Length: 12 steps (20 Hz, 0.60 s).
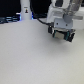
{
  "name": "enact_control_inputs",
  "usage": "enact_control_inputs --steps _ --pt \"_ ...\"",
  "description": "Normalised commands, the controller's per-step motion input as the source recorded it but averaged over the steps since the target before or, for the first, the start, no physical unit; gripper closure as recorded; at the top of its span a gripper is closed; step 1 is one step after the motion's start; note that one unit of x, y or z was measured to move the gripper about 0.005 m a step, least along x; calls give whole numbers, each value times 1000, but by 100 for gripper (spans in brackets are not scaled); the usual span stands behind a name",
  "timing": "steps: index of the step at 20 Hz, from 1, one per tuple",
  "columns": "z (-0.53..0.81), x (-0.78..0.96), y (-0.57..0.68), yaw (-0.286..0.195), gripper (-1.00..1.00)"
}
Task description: Open the kcup holder, insert the kcup into the holder, and close the kcup holder
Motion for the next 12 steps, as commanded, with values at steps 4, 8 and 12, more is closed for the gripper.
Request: enact_control_inputs --steps 4,8,12 --pt "1 -546 406 131 -100" --pt "1 -731 446 84 -100" --pt "4 -767 477 73 -100"
